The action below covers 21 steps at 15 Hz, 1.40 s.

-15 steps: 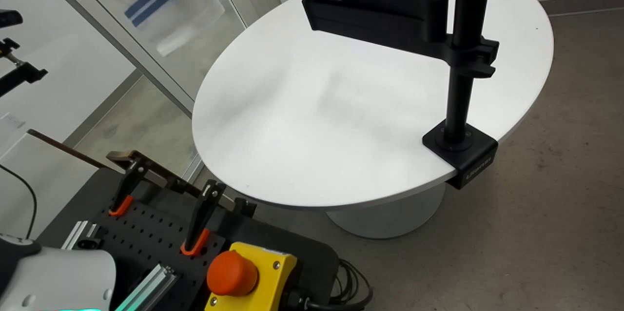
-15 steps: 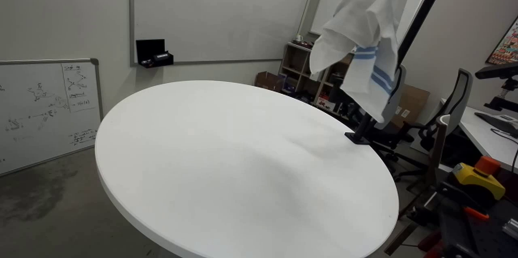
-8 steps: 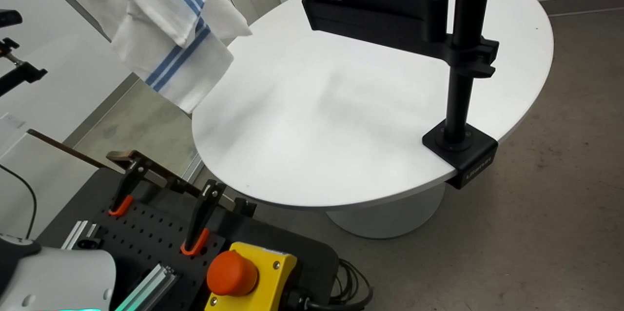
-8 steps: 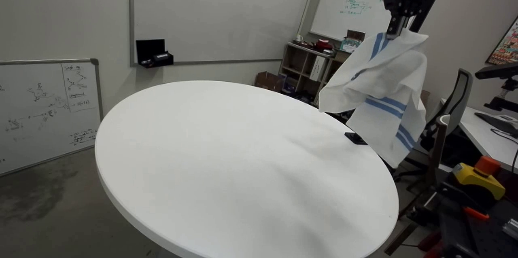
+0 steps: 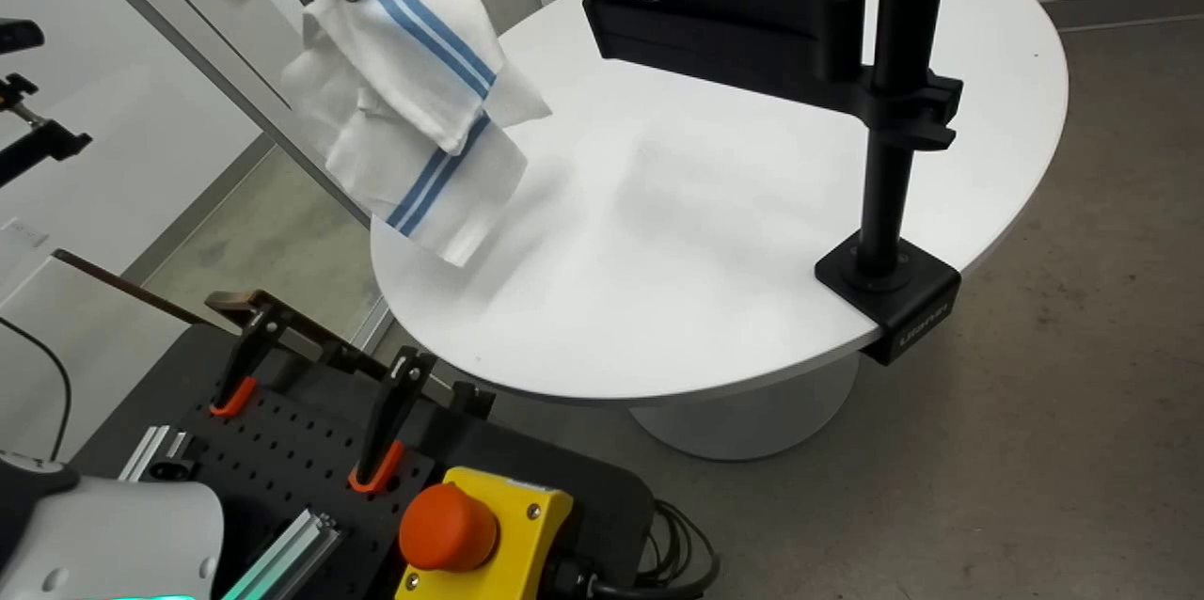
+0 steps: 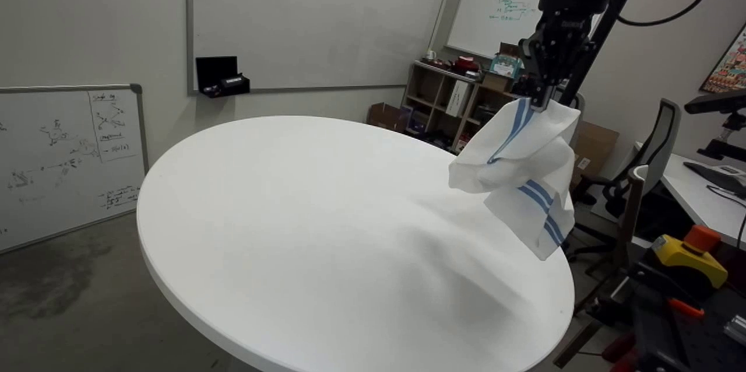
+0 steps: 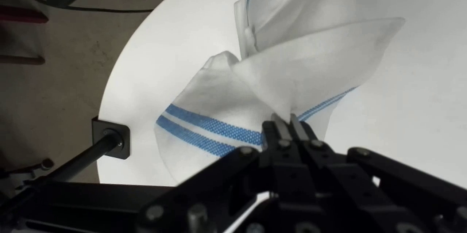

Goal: Remove the white towel from the black stand

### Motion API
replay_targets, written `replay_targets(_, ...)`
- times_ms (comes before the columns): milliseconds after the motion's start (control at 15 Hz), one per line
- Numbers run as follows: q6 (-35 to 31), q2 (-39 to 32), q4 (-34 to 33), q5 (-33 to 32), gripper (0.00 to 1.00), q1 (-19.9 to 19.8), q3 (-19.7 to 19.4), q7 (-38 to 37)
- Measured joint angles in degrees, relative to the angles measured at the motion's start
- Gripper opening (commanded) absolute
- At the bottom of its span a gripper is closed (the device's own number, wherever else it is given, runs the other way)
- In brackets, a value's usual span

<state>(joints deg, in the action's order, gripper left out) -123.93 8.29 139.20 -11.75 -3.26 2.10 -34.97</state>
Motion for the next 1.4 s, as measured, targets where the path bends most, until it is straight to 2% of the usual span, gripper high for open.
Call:
replay_targets(600, -3.14, -2.87, 0.17, -2.69, 0.99, -0.01, -0.2, -2.69)
replay_targets(1400, -3.1, -2.6, -0.47, -2.52, 1.0, 0.0, -0.24, -2.92)
